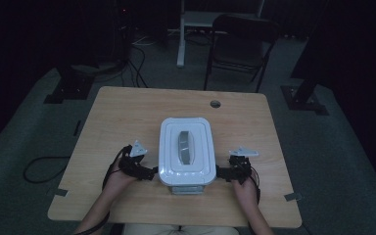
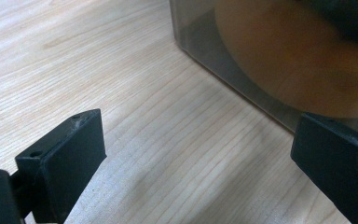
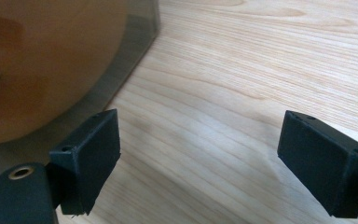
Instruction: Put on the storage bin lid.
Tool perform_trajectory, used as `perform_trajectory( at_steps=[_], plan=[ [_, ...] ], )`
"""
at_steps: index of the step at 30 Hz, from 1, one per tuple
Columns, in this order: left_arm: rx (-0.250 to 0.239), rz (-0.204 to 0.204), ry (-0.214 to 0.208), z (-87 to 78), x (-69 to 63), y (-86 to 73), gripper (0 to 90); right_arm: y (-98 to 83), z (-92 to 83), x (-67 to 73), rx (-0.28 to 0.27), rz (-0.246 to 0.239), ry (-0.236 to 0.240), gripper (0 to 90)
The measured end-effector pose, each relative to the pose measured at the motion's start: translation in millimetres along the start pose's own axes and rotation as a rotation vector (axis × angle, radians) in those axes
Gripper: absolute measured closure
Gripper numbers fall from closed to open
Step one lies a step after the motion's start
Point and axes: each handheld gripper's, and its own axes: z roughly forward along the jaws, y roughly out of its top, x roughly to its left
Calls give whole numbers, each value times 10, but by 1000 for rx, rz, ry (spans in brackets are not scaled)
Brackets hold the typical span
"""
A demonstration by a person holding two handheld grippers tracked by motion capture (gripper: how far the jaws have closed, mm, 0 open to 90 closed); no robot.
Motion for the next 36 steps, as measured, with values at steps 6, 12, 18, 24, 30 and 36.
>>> perform_trajectory(
  at_steps=[6, 12, 18, 24, 30, 36],
  plan=[
    [-10, -5, 4, -40, 4, -56, 36, -31, -92, -50, -27, -3, -16, 126],
    [11, -45, 18, -39, 66, -162, 36, -98, -175, -127, -39, 9, -52, 137],
    [10, -61, 32, -85, 95, -198, 36, -124, -250, -203, -65, 12, -111, 133],
    [24, -97, 59, -111, 175, -251, 36, -155, -347, -323, -88, 26, -168, 133],
    [28, -136, 91, -182, 268, -306, 36, -201, -425, -429, -89, 45, -204, 133],
    [30, -167, 128, -292, 388, -351, 36, -266, -535, -599, -93, 84, -250, 133]
  ],
)
